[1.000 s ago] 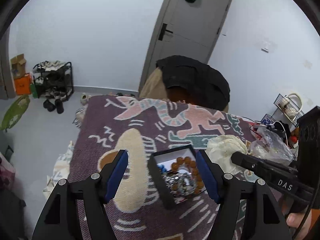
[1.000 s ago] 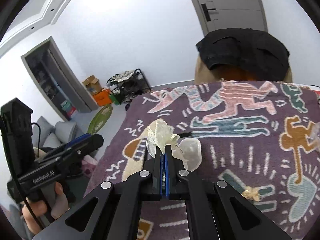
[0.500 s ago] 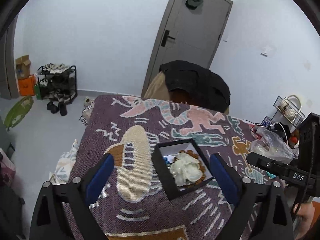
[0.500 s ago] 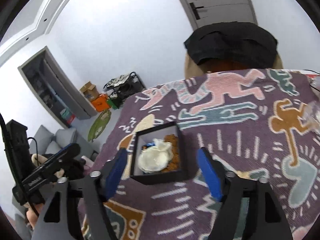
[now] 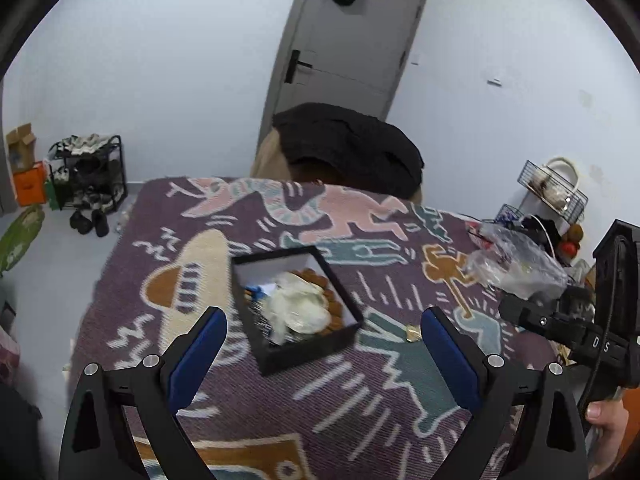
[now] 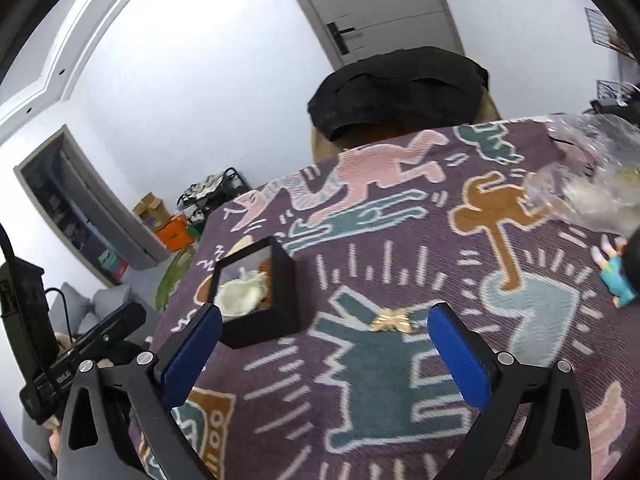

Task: Organize jewelry
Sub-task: 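Move left gripper to the gold butterfly brooch on the blanket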

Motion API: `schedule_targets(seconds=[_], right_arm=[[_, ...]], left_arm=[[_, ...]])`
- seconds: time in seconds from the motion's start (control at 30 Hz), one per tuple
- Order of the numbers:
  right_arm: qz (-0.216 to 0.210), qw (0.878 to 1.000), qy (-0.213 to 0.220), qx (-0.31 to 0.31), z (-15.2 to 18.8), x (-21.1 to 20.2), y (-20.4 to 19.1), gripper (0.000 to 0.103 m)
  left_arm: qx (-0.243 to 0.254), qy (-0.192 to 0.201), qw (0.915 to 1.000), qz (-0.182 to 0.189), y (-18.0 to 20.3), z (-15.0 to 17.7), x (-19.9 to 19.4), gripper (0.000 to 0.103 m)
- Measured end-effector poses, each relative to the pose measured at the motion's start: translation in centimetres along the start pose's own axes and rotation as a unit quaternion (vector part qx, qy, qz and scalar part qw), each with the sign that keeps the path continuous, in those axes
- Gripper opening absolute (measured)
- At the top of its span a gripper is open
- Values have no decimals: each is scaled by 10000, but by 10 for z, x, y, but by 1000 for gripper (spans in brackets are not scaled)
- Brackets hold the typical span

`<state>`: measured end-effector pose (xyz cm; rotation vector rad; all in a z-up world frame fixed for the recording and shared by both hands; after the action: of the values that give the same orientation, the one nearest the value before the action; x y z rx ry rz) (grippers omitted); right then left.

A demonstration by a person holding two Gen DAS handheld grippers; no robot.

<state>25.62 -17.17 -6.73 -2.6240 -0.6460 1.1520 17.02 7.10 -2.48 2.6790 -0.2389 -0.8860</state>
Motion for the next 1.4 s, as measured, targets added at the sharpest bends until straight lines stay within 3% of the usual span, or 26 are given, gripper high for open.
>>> schedule_targets(seconds=[0.37, 0.47, 0.53, 0.6, 0.67, 0.8, 0.9, 1.17, 1.4], right_arm=[[223, 9995, 133, 203, 15, -16, 46, 103], [260, 9992, 168, 266, 18, -18, 57, 103], [295, 9989, 184, 323, 20, -19, 63, 102], [318, 9985, 171, 404, 22, -19, 70, 98], [318, 9982, 131, 481, 23, -18, 77, 85], [346, 9974, 77, 633, 27, -15, 90, 80], [390, 9966, 78, 719, 28, -15, 99, 80], [411, 9944, 72, 967, 31, -16, 122, 64], [447, 9926, 106, 1120, 32, -18, 137, 62]], left_arm=[[-70, -211, 9992, 322, 31, 29, 27, 97], [-69, -323, 9987, 395, 40, 34, 37, 89], [-60, -431, 9982, 404, 44, 36, 45, 78], [-58, -520, 9977, 428, 48, 38, 52, 72], [-41, -591, 9971, 484, 53, 40, 58, 67], [50, -744, 9958, 538, 66, 41, 72, 58], [117, -870, 9944, 587, 77, 40, 81, 57], [380, -1318, 9890, 548, 107, 37, 123, 57], [330, -1697, 9843, 352, 103, 39, 158, 57]])
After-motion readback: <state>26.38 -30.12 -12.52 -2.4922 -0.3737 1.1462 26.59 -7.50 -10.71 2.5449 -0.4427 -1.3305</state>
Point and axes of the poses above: each gripper's, at about its wrist camera, not at the fingertips, and x roughly the way its jaws point, y to its right, z to its underside, the point moved 1 cm from there along x, roughly the way its jaws point, and after that the axes turned 6 degrees about z, right-handed, at the moved point
